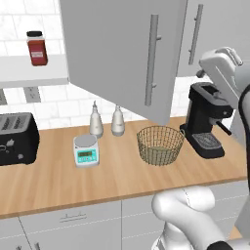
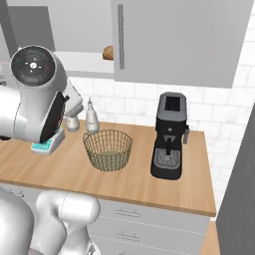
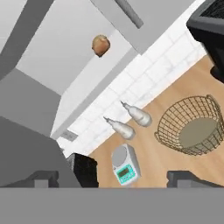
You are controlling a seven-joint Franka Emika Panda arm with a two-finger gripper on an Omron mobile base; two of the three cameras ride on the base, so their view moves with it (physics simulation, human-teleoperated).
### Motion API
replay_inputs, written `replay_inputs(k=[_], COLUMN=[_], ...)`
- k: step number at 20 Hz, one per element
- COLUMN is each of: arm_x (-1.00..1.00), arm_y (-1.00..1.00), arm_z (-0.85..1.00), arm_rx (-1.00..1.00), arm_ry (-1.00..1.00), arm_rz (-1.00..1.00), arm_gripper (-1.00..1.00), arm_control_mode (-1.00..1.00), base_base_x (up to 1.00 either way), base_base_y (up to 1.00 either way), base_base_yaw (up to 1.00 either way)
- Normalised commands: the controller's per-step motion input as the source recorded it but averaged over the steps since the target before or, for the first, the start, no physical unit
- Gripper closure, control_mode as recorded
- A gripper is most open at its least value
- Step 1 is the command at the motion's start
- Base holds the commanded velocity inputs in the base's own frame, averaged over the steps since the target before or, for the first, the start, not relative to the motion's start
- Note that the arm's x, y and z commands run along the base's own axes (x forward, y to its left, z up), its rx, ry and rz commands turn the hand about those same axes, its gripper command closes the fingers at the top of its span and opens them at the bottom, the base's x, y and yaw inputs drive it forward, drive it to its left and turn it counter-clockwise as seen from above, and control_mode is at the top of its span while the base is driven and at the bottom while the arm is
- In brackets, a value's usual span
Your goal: Open the cabinet, pick up the bread from the cabinet and place it in the basket. Then move the basket to the dining counter.
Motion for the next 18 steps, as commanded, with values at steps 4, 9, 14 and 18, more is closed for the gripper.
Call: replay_inputs(k=[4,9,14,18], arm_x=[1.00,0.81,0.44,0.00], arm_y=[0.53,0.95,0.31,0.52], arm_z=[0.00,0.06,0.07,0.01], arm_rx=[0.25,0.17,0.38,0.40], arm_ry=[0.27,0.51,0.43,0.28], arm_rz=[0.00,0.02,0.23,0.28], arm_gripper=[-1.00,-1.00,-1.00,-1.00], arm_control_mode=[-1.00,-1.00,-1.00,-1.00], base_base_x=[0.00,0.00,0.00,0.00], base_base_y=[0.00,0.00,0.00,0.00], base_base_yaw=[0.00,0.00,0.00,0.00])
